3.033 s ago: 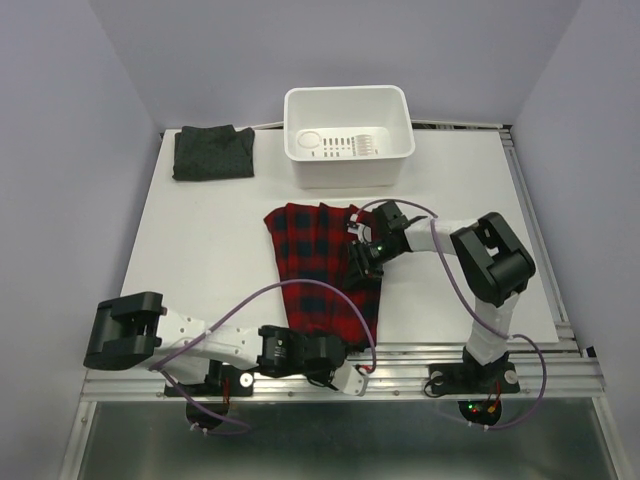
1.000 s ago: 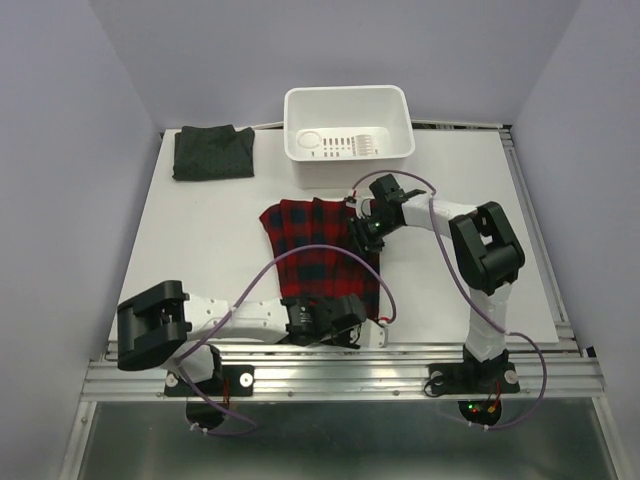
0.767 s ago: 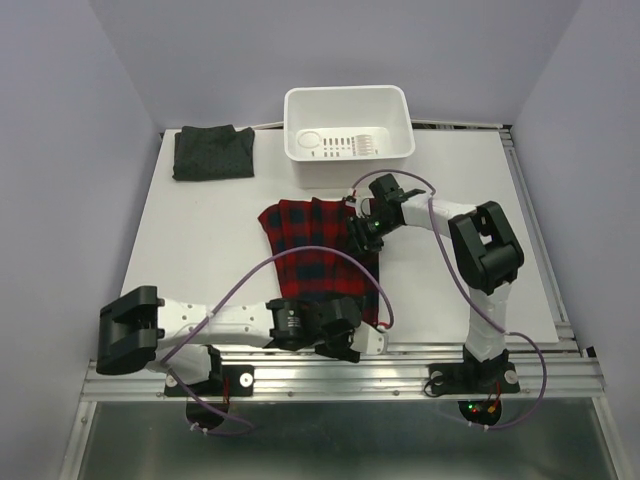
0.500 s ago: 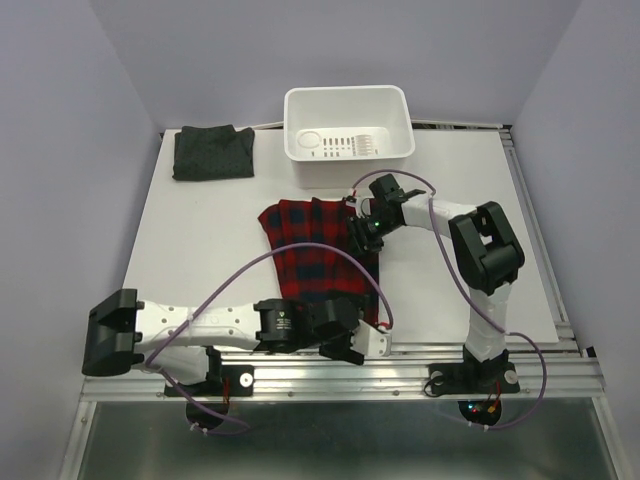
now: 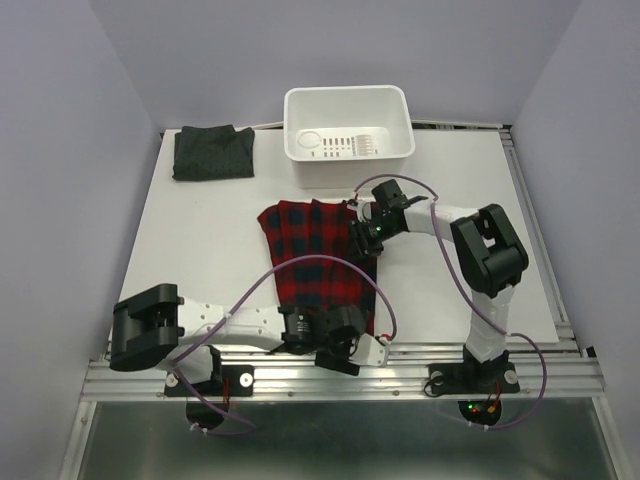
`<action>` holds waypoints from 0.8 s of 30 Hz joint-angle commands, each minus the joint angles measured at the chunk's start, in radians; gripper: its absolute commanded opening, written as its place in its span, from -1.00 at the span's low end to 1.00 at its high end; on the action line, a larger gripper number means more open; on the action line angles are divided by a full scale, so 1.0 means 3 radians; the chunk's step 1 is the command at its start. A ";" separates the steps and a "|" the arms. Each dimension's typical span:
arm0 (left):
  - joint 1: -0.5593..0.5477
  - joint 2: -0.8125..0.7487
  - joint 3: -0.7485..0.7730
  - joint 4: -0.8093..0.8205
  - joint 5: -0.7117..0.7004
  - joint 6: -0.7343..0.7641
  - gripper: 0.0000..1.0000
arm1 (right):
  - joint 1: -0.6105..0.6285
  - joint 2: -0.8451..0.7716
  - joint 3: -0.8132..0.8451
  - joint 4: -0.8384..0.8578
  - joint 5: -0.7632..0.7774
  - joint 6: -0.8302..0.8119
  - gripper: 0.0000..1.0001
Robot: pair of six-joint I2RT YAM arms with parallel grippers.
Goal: Fold and stack the skirts
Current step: Fold the skirt
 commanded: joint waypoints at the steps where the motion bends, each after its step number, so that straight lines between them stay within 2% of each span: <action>1: 0.0006 0.0177 -0.0089 0.0079 0.0144 -0.0030 0.87 | 0.0143 0.0000 -0.0295 -0.0008 0.0162 -0.0027 -0.10; 3: -0.0004 0.0223 -0.0145 0.0125 0.0139 -0.0107 0.67 | 0.0178 -0.0031 -0.0387 0.0013 0.0157 -0.0027 -0.09; 7: -0.0182 0.0229 -0.0187 0.0212 -0.0060 -0.0219 0.63 | 0.0209 -0.0046 -0.0484 0.0034 0.0157 -0.0027 -0.10; 10: -0.0386 0.0392 -0.0161 0.0201 -0.0437 -0.0428 0.61 | 0.0270 -0.0066 -0.0531 0.0044 0.0157 -0.0022 -0.09; 15: -0.0449 0.0607 -0.0074 0.0206 -0.0709 -0.0654 0.37 | 0.0271 -0.0102 -0.0551 0.0049 0.0162 -0.0017 -0.09; 16: -0.0459 0.0637 -0.0069 0.0217 -0.0760 -0.0674 0.26 | 0.0271 -0.0107 -0.0551 0.0049 0.0177 -0.0022 -0.09; 20: -0.0561 0.0592 -0.0008 0.0120 -0.0960 -0.0644 0.05 | 0.0271 -0.0138 -0.0495 0.0013 0.0218 -0.0043 -0.09; 22: -0.0587 0.0505 0.0155 -0.0038 -0.0909 -0.0684 -0.19 | 0.0271 -0.0153 -0.0449 -0.0012 0.0233 -0.0043 -0.09; 24: -0.0607 0.0444 0.0289 -0.0279 -0.0807 -0.0715 -0.32 | 0.0271 -0.0174 -0.0403 -0.0028 0.0249 -0.0038 -0.09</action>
